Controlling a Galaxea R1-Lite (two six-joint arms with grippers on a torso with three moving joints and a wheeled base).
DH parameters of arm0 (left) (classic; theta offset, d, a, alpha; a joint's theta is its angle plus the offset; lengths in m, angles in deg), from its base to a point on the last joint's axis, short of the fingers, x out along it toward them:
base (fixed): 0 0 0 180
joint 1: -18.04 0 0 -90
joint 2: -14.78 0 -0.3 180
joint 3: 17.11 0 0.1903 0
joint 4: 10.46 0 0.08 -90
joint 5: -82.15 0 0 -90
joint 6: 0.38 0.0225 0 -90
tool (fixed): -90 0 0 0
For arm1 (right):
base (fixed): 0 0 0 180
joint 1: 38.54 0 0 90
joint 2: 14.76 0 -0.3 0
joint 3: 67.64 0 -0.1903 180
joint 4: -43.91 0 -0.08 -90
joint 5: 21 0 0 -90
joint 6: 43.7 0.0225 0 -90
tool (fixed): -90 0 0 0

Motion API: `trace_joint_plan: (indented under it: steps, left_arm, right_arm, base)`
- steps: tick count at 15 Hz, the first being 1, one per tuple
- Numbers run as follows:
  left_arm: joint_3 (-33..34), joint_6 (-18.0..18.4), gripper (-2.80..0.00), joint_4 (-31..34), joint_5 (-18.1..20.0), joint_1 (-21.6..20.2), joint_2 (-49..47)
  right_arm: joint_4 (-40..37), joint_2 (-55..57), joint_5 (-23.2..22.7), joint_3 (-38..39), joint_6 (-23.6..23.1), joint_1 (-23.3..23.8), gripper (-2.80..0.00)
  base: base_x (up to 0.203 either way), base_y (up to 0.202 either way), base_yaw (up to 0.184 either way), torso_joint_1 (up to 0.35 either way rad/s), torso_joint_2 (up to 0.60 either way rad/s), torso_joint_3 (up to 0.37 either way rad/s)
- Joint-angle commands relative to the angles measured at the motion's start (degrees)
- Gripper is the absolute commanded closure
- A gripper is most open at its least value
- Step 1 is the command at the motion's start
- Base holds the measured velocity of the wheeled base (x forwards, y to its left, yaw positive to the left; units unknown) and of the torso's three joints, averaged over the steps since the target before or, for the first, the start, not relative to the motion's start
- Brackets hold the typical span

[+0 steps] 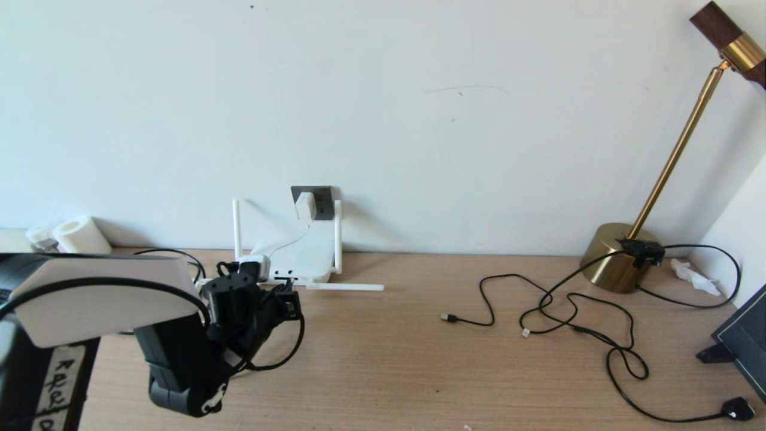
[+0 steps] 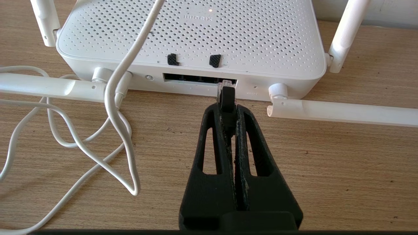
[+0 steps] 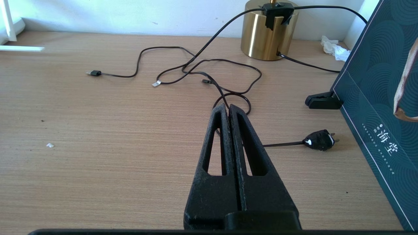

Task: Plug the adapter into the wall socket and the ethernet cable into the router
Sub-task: Align cable and router interface

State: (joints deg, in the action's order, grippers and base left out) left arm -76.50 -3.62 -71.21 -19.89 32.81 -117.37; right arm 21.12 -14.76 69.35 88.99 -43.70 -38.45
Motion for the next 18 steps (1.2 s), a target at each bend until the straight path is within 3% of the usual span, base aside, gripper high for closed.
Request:
trace_joint_plan:
  steps: [1, 18]
  left_arm:
    - [-0.2, 0.0, 0.00, -0.4, 0.0, -0.3, -0.2]
    - [-2.1, 0.1, 0.00, -0.2, 0.1, -0.3, -1.4]
  right_arm:
    - [0.0, 0.0, 0.0, 0.0, 0.0, 0.0, 0.00]
    - [0.0, 0.1, 0.0, 0.0, 0.0, 0.0, 0.00]
  base:
    - [0.000, 0.000, 0.000, 0.000, 0.00, 0.000]
    - [0.000, 0.000, 0.000, 0.000, 0.00, 0.000]
